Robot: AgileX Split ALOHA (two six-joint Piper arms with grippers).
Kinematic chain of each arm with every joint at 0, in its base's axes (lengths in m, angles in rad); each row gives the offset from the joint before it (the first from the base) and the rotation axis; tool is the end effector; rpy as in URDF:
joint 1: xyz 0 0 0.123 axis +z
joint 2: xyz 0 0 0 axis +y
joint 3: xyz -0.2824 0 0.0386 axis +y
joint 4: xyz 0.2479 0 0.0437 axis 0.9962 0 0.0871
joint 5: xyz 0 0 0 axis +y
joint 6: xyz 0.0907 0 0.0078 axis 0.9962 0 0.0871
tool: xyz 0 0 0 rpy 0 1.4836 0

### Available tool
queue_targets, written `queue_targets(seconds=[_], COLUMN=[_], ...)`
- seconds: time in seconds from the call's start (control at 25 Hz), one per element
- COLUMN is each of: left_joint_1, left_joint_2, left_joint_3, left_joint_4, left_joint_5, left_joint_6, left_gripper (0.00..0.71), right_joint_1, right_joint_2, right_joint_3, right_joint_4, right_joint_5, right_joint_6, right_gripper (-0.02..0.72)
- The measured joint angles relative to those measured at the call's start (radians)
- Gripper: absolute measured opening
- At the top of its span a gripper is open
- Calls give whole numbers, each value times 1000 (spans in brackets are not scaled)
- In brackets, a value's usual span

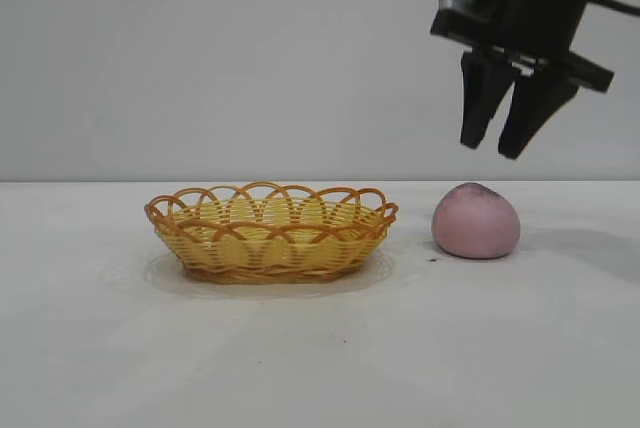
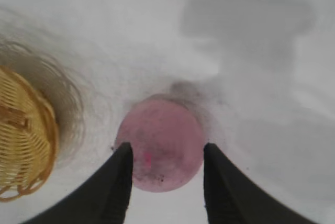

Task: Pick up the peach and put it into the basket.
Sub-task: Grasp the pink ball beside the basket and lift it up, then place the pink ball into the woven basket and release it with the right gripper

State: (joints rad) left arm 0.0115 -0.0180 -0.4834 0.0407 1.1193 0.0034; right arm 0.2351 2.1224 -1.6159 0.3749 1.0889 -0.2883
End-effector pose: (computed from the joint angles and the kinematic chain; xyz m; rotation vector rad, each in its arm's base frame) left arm -0.0083 0.0032 0.2679 -0.0119 2.1013 0.0581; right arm 0.4081 0.1281 0.1755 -0.5399 2.9796 0.5128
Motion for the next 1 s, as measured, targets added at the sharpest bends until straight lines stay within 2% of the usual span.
queue_targets(seconds=[0.12,0.28,0.32,0.36,0.4,0.56,0.76,1.0], left_joint_1=[0,0,0,0,0,0,0,0], left_joint_2=[0,0,0,0,0,0,0,0], left_joint_3=[0,0,0,0,0,0,0,0], left_joint_4=[0,0,0,0,0,0,0,0], left_joint_5=[0,0,0,0,0,0,0,0], left_joint_6=[0,0,0,0,0,0,0,0], left_gripper=[370,370,370,370,370,370,370,370], right_joint_1=[2,36,45,57,65,89,163,305], right_joint_2=[58,94,87,80,66,-13,-104,-47], right_joint_3=[0,-2,-4,-11,-19,-87,-196,-201], right_joint_4=[15,11,8,3,-2,2,94,98], right_joint_5=[19,16,9,2,-3,-10,-4,50], right_joint_6=[-16,-57,-57,-53,-51,-60,-126,-135], right_gripper=[314,91,57,57,0,0,0,0])
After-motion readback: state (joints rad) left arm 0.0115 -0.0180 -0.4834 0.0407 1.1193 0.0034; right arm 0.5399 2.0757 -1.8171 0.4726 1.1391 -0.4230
